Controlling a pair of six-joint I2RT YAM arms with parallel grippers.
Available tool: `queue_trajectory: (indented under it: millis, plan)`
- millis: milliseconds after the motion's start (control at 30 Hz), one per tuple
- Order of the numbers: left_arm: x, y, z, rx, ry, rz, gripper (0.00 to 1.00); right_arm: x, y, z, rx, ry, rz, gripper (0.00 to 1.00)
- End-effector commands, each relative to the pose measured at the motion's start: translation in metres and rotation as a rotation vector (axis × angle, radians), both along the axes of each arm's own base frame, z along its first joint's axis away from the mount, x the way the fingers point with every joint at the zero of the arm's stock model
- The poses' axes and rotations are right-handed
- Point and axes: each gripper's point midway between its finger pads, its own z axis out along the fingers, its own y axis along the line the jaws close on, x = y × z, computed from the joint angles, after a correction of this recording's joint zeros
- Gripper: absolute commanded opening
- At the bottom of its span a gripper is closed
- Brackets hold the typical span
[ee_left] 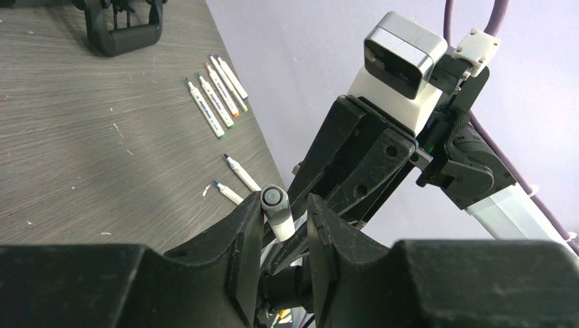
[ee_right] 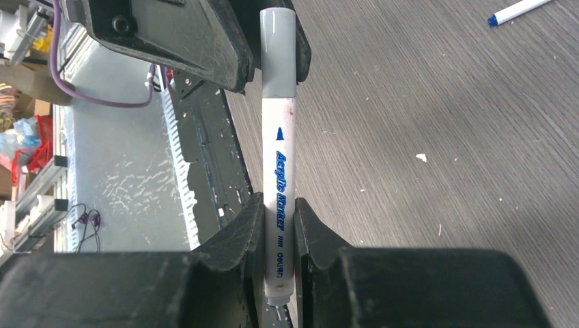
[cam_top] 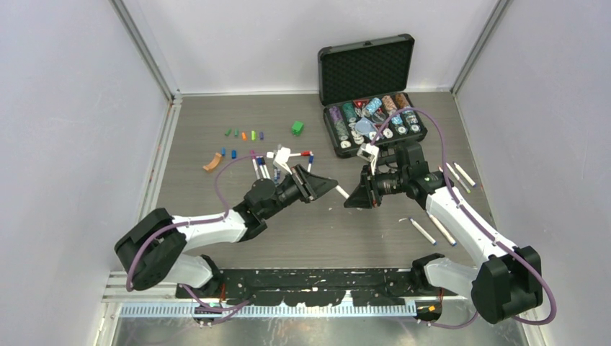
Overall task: Open the pen caps
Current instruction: Open the pen cap from the pen.
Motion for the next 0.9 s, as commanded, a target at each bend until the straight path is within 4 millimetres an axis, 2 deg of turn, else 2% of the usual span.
queue_trajectory:
  millis: [0,400,567,700,867]
  plan:
    - [0.005,0.004,0.032,-0.047,-0.072,0.044,0.32,0.003,0.002,0.002,0.011,-0.033,0.009,0.0]
    - [0.004,0.0,0.027,-0.046,-0.06,0.025,0.26,0.002,0.002,0.003,0.013,-0.034,0.012,0.0]
    - [0.004,0.001,0.03,-0.054,-0.068,0.029,0.01,0.002,0.002,0.002,0.012,-0.031,0.012,0.0]
    - [0.007,0.007,0.032,-0.065,-0.077,0.066,0.0,0.001,0.002,0.001,0.012,-0.03,0.016,0.0]
    - [0.018,0.025,0.041,-0.063,-0.104,0.17,0.0,-0.002,0.001,-0.001,0.004,-0.035,0.028,0.0]
